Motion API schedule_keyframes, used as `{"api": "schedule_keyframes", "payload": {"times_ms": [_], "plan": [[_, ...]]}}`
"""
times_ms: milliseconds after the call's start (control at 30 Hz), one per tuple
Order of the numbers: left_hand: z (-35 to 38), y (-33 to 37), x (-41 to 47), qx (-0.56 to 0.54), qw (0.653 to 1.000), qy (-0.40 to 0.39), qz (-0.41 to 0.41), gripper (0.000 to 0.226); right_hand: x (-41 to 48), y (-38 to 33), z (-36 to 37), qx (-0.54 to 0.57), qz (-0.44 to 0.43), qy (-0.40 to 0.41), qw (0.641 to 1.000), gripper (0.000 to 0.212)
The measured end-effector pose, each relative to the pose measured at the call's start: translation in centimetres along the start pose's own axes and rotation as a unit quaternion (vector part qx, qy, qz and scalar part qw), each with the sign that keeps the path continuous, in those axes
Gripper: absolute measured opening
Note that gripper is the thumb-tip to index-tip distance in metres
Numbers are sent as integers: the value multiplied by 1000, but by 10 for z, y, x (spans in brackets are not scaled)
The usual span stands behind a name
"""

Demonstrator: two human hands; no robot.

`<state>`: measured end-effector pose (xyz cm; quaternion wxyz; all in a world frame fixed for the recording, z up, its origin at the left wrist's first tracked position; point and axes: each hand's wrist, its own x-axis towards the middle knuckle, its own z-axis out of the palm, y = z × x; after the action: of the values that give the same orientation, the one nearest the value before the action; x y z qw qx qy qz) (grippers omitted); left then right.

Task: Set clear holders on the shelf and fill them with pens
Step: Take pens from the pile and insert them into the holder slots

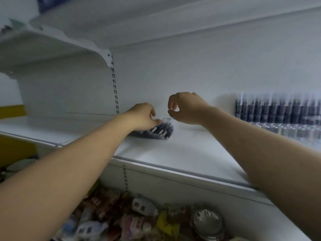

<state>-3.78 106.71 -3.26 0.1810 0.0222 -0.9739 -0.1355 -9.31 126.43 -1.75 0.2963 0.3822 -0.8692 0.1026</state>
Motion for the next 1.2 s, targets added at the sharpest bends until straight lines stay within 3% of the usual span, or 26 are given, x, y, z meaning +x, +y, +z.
{"api": "schedule_keyframes", "payload": {"times_ms": [267,633,933,1000,1133,1200], "plan": [[19,25,3,61,997,-37,22,47,-23,33,5,50,52,7,997,7],[22,66,7,190,975,-110,-36,9,-30,40,3,88,93,6,992,11],[31,79,1,308,937,-166,-2,14,-32,39,-4,95,100,4,990,13],[26,75,0,279,946,-164,1,18,-33,38,-6,102,100,13,990,14],[7,62,2,108,981,-161,-14,47,-32,37,-14,112,116,72,984,15],[2,53,5,34,991,-133,1,49,-32,39,-20,117,123,113,979,15]]}}
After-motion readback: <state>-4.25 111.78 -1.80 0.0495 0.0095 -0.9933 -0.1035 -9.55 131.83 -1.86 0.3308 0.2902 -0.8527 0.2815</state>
